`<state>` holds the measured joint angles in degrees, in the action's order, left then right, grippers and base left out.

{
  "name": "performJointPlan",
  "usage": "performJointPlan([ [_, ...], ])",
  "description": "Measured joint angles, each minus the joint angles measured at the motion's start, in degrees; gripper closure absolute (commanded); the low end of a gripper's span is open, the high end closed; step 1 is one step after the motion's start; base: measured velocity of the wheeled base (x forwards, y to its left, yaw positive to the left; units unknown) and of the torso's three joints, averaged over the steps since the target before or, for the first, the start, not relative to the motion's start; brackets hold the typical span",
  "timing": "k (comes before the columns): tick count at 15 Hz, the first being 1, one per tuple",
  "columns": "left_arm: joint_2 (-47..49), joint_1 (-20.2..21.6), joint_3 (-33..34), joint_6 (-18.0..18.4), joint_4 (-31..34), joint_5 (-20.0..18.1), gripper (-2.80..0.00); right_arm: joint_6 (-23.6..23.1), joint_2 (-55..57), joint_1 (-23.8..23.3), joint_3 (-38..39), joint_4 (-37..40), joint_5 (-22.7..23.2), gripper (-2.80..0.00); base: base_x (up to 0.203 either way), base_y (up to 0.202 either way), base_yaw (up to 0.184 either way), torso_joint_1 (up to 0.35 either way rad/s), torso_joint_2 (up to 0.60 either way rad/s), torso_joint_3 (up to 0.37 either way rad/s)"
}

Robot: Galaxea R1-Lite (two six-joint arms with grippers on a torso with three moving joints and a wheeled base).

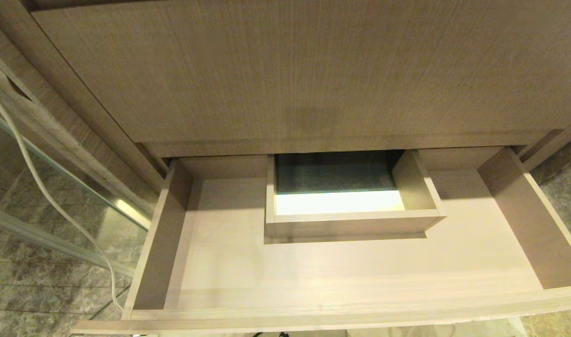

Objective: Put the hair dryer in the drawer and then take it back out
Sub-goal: Pick up the hairdryer

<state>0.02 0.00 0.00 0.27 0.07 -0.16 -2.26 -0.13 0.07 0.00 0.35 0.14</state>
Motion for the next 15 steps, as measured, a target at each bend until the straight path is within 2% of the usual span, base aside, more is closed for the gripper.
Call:
performJointPlan([
  [15, 0.0, 0.0, 0.0, 0.0, 0.0, 0.0, 0.00, 0.0, 0.0, 0.0, 0.0, 0.0, 0.0, 0.00, 0.000, 0.000, 0.000, 0.000, 0.00, 0.000],
])
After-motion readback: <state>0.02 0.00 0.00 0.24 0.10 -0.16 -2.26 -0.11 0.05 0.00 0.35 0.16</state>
